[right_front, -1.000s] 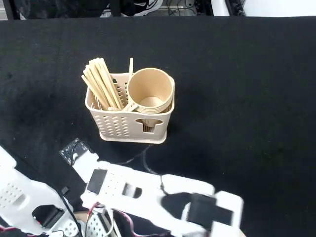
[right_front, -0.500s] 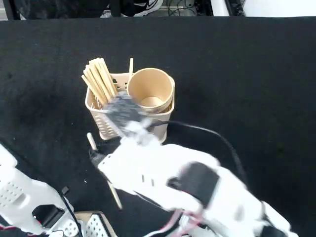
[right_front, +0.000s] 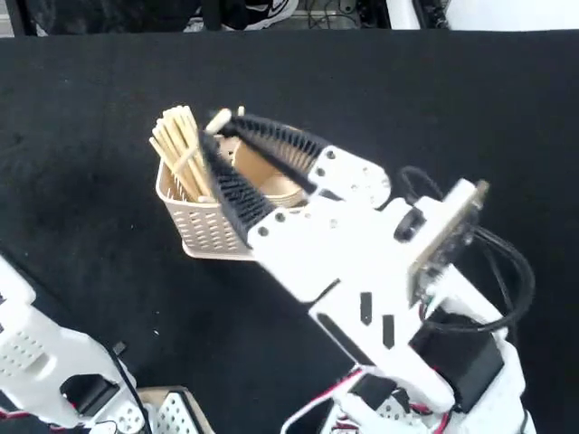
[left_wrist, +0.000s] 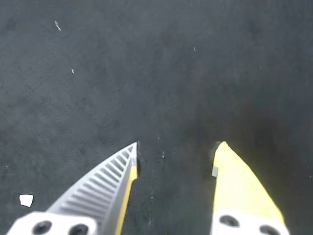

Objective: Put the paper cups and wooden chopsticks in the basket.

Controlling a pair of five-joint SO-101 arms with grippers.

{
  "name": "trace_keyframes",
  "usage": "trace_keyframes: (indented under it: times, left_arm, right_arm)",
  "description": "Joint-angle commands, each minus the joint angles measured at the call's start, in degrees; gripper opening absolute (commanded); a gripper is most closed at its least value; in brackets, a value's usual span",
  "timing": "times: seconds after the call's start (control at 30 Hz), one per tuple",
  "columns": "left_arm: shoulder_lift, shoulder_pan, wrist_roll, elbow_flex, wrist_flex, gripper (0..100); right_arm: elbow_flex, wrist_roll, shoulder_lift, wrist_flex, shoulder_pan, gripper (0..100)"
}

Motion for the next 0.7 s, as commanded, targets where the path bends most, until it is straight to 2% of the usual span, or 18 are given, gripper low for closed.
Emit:
trace_keyframes:
  times: [0.0, 0.13, 0.3, 0.37, 0.53, 0.67]
  left_arm:
    - [-1.14, 2.33, -1.49, -3.12, 0.88, 19]
    - [-1.14, 5.05, -1.49, -3.21, 4.57, 17]
    - [-1.14, 7.96, -1.41, -3.3, 5.54, 18]
    - [-1.32, 9.01, -1.32, -3.03, 5.71, 18]
    - [-5.63, 12.18, -1.14, -2.86, 8.88, 18]
    - [-13.54, 14.29, -0.79, 2.86, 8.88, 18]
  right_arm:
    - [6.29, 4.75, -0.31, -5.89, 4.31, 1.1]
    - [16.31, 6.42, -0.57, -12.66, 8.62, 1.1]
    - [25.19, 7.82, -0.57, -16.09, 8.7, 2.0]
    - [26.24, 7.47, -0.66, -15.82, 8.53, 7.7]
    - [23.25, 0.35, -0.66, -10.55, 7.38, 31.2]
    - [16.31, -3.78, -0.66, -5.8, 7.38, 32.2]
